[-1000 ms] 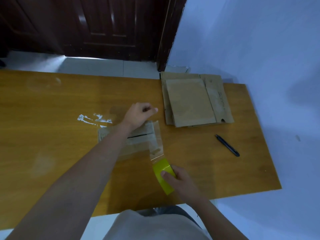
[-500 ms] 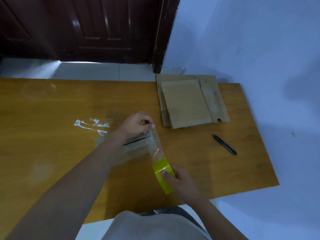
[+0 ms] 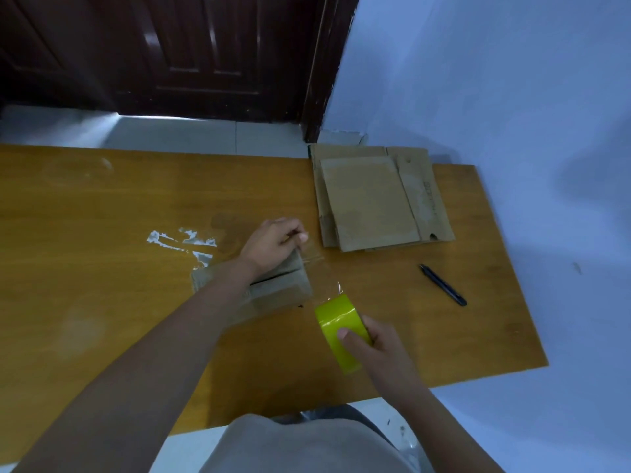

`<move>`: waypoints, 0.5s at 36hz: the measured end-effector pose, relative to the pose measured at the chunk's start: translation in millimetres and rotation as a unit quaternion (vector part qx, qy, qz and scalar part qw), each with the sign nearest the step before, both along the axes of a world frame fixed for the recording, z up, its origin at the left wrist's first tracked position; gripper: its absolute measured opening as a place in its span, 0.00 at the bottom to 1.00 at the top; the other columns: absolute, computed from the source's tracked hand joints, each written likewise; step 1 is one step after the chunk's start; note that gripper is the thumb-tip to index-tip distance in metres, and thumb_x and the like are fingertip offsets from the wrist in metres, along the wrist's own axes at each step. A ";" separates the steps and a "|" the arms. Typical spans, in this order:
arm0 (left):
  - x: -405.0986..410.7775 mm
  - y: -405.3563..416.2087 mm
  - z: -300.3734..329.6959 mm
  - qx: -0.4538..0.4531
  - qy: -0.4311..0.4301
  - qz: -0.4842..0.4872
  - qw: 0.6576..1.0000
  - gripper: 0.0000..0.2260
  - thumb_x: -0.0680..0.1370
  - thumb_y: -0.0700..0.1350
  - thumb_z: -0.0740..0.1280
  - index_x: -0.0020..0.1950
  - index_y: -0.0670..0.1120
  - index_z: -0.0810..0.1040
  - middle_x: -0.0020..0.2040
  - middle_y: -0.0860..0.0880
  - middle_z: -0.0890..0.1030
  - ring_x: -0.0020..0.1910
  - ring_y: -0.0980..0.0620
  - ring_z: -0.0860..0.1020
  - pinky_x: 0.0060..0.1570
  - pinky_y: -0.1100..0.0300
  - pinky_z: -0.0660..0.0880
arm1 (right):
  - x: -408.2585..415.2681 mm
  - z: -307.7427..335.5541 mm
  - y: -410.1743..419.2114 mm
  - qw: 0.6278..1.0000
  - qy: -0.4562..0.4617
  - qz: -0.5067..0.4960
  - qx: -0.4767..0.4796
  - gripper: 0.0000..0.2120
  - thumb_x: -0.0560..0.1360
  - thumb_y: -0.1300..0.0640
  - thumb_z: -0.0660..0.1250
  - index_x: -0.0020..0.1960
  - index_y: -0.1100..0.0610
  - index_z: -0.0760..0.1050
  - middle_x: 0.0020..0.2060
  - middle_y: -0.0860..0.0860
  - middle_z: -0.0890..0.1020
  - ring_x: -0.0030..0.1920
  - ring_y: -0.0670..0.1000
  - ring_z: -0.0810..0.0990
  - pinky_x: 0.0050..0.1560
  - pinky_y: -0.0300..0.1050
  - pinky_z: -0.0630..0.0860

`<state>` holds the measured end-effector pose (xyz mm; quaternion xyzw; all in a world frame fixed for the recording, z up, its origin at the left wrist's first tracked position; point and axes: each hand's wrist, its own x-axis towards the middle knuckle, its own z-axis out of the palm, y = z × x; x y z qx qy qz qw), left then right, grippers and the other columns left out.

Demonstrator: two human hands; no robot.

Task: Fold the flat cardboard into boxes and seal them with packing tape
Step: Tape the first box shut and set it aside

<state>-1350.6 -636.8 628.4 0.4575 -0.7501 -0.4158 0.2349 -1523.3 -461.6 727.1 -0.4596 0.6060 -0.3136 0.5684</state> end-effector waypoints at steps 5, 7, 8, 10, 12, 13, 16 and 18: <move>-1.0 -3.6 2.3 0.093 0.087 0.059 0.990 0.08 0.79 0.41 0.64 0.40 0.48 0.74 0.37 0.56 0.79 0.39 0.65 0.76 0.45 0.61 0.71 | 1.1 -8.9 -6.3 0.999 -0.011 0.022 0.035 0.10 0.73 0.54 0.63 0.34 0.56 0.70 0.26 0.46 0.71 0.28 0.44 0.71 0.31 0.36 0.69; -0.4 -5.1 2.9 0.104 0.112 0.069 0.986 0.07 0.78 0.39 0.65 0.40 0.44 0.75 0.37 0.53 0.80 0.40 0.65 0.77 0.47 0.63 0.71 | 2.9 -15.1 -7.7 0.999 -0.010 0.024 0.046 0.13 0.78 0.59 0.63 0.34 0.55 0.70 0.25 0.44 0.71 0.28 0.43 0.71 0.31 0.36 0.69; 0.4 -5.9 1.7 0.101 0.118 0.078 0.985 0.07 0.78 0.38 0.65 0.40 0.45 0.76 0.37 0.52 0.80 0.41 0.61 0.78 0.49 0.60 0.73 | 3.9 -18.3 -8.3 0.998 -0.007 0.023 0.051 0.14 0.78 0.61 0.62 0.34 0.55 0.70 0.25 0.44 0.71 0.27 0.43 0.71 0.31 0.36 0.69; 2.2 -6.6 -1.6 0.090 0.114 0.101 0.984 0.09 0.77 0.39 0.66 0.39 0.50 0.76 0.39 0.51 0.80 0.45 0.51 0.79 0.51 0.53 0.73 | 5.4 -23.3 -9.7 0.998 -0.001 0.020 0.062 0.14 0.79 0.61 0.62 0.34 0.55 0.70 0.26 0.44 0.72 0.28 0.44 0.71 0.31 0.37 0.69; 2.7 -6.8 -3.1 0.079 0.110 0.121 0.983 0.10 0.77 0.39 0.67 0.39 0.53 0.75 0.41 0.54 0.79 0.46 0.51 0.77 0.52 0.53 0.73 | 7.3 -26.2 -11.2 0.998 -0.002 0.017 0.066 0.13 0.79 0.61 0.61 0.35 0.55 0.71 0.27 0.45 0.72 0.28 0.44 0.71 0.31 0.38 0.69; 2.2 -6.6 -2.9 0.076 0.108 0.126 0.983 0.11 0.77 0.40 0.67 0.39 0.54 0.75 0.41 0.55 0.79 0.46 0.52 0.77 0.51 0.53 0.73 | 8.3 -27.0 -11.9 0.998 -0.004 0.018 0.067 0.13 0.79 0.61 0.61 0.35 0.55 0.71 0.27 0.45 0.72 0.28 0.44 0.71 0.31 0.37 0.70; 1.6 -7.3 -1.3 0.071 0.096 0.129 0.984 0.07 0.77 0.41 0.67 0.41 0.51 0.76 0.40 0.58 0.79 0.44 0.55 0.76 0.51 0.53 0.74 | 11.0 -30.0 -14.3 0.997 -0.007 0.015 0.075 0.11 0.79 0.61 0.61 0.38 0.57 0.72 0.28 0.47 0.72 0.29 0.44 0.72 0.31 0.37 0.70; 1.7 -7.9 -1.0 0.069 0.086 0.131 0.985 0.04 0.77 0.42 0.68 0.43 0.50 0.79 0.41 0.56 0.80 0.45 0.54 0.78 0.51 0.52 0.75 | 11.9 -32.6 -15.0 0.997 -0.002 0.011 0.081 0.10 0.79 0.61 0.61 0.38 0.57 0.72 0.29 0.48 0.73 0.29 0.43 0.73 0.31 0.36 0.71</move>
